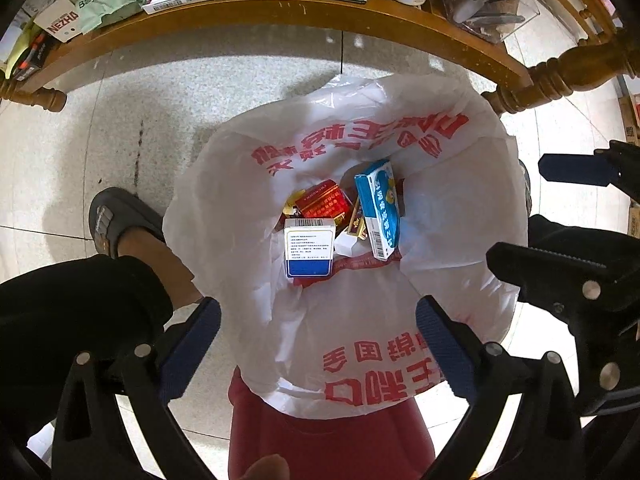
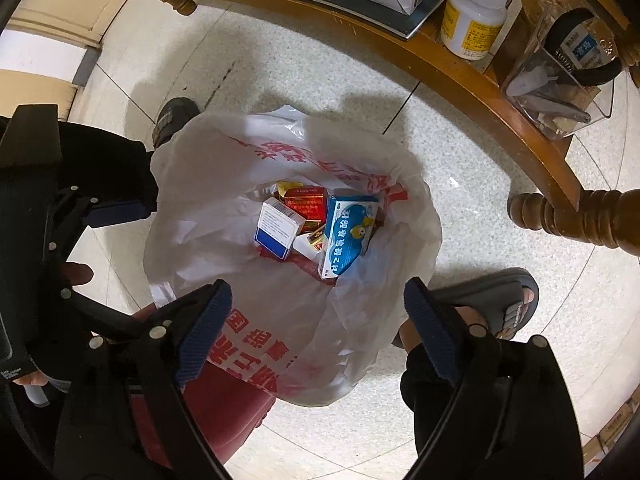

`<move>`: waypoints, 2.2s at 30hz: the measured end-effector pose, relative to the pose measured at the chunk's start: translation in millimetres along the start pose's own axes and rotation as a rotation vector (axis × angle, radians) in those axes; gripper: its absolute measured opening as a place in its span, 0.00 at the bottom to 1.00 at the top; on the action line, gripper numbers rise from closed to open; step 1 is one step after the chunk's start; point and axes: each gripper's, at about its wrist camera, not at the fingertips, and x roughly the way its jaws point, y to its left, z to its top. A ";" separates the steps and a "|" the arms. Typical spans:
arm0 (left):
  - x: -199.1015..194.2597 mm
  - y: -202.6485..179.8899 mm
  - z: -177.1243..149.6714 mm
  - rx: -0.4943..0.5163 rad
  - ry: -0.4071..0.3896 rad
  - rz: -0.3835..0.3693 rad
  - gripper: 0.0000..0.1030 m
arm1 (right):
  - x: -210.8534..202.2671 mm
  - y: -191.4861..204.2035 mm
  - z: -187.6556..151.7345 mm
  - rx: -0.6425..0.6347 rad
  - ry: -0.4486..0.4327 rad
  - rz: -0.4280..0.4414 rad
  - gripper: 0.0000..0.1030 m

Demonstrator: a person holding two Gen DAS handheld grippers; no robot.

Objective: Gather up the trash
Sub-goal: 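Open both tools to drop the medicine boxes into the bag, then raise both open tools back over the table toward the battery pack and tissue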

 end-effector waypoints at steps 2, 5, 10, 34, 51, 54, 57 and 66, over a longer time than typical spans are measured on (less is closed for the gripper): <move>-2.4 0.8 0.2 -0.003 -0.009 0.003 0.93 | -1.9 0.5 0.4 0.003 -0.004 0.001 0.83; -6.1 0.6 0.0 -0.004 -0.020 0.002 0.93 | -5.0 2.0 -0.9 0.001 -0.013 -0.004 0.83; -12.1 -1.0 -0.6 -0.004 -0.040 0.002 0.93 | -11.0 5.0 -2.8 -0.002 -0.028 0.001 0.83; -94.7 -14.3 -1.9 0.032 -0.287 0.030 0.93 | -100.7 25.9 -17.4 -0.018 -0.180 -0.016 0.83; -236.9 3.3 -20.5 0.035 -0.561 -0.016 0.93 | -264.3 63.5 -53.1 -0.067 -0.404 -0.052 0.84; -274.2 7.4 -18.1 0.054 -0.631 -0.008 0.93 | -296.3 71.7 -54.7 -0.084 -0.454 -0.078 0.87; -309.9 13.6 -11.2 0.061 -0.692 -0.011 0.93 | -325.5 75.3 -52.0 -0.094 -0.501 -0.102 0.87; -388.9 33.8 48.5 0.104 -0.850 0.006 0.93 | -384.0 70.2 -18.1 -0.087 -0.601 -0.183 0.91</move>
